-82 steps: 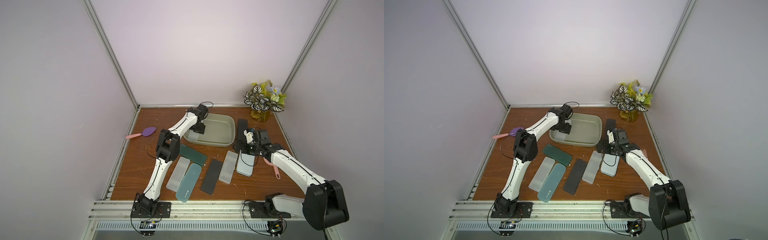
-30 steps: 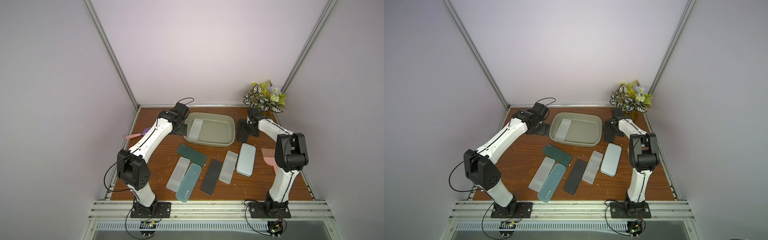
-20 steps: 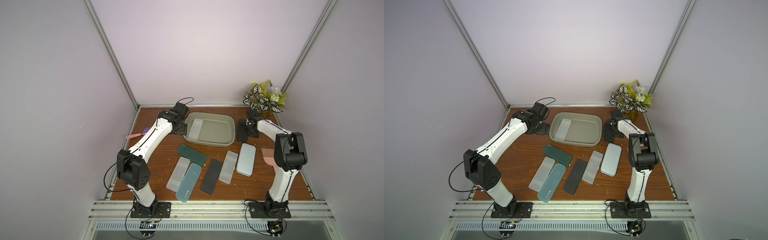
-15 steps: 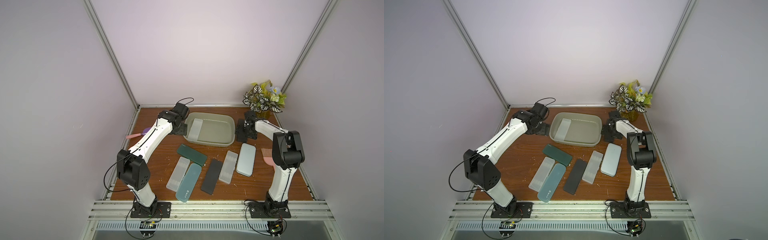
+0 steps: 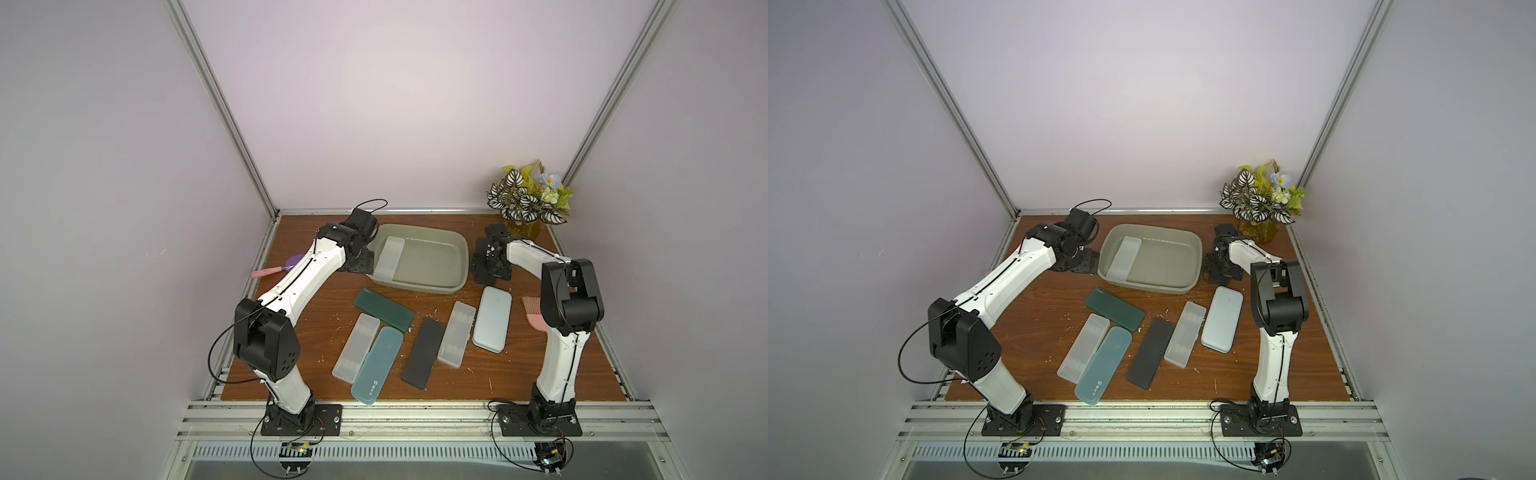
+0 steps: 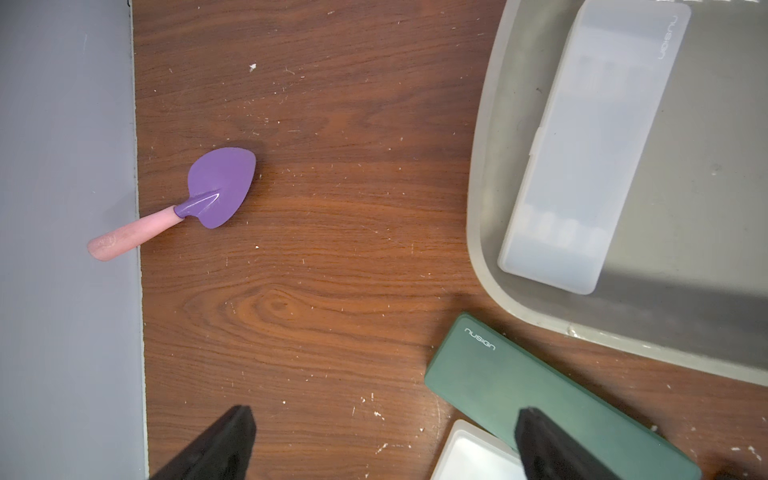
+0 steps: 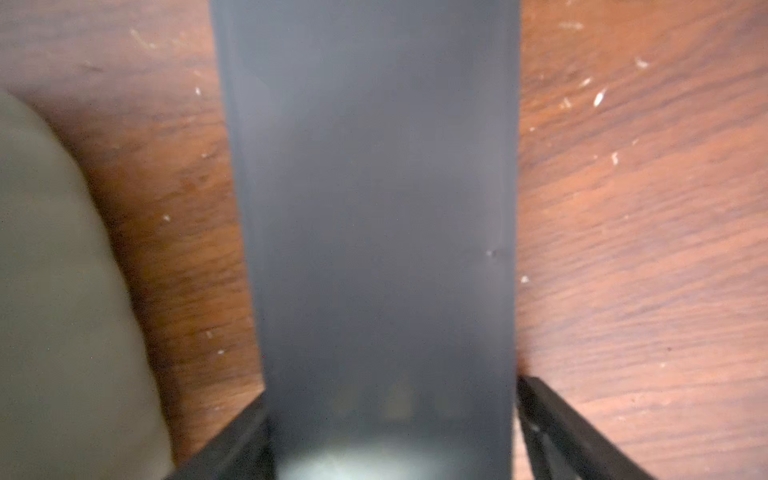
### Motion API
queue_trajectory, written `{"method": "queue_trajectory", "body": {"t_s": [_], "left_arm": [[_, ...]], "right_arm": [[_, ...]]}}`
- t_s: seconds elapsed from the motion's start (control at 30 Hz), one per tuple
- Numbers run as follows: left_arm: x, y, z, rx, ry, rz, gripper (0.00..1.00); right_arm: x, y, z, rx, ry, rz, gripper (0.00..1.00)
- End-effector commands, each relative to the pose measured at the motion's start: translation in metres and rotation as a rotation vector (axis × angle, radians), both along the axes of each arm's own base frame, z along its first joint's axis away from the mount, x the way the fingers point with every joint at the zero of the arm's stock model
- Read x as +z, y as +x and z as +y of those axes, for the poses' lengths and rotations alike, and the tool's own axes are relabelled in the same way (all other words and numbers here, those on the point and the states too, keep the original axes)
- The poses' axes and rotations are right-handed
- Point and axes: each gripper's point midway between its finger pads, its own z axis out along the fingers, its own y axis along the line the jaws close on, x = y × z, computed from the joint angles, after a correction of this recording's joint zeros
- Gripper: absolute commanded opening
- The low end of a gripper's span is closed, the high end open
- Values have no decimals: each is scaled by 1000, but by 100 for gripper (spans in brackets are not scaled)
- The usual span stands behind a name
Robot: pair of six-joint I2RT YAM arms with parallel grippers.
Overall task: Put the pencil case into the storage box
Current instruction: Pick up the pencil case from the center of the board.
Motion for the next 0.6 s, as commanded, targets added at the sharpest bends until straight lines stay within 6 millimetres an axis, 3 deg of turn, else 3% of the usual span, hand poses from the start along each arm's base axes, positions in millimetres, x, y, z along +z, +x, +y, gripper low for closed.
{"method": "queue_trajectory", "body": {"t_s": [0.0,0.37,0.57], "left_arm": [[8,-3,8,27,-4,-22,98],[9,-4,8,29,-11,-29,98],[9,-6,7,31,-21,-32,98]], "right_arm": [[10,2,0,6,-21,-9,82],[52,-12,2,52,-50,-76,59],[79,-28,-2,52,-60,-105,58]]}}
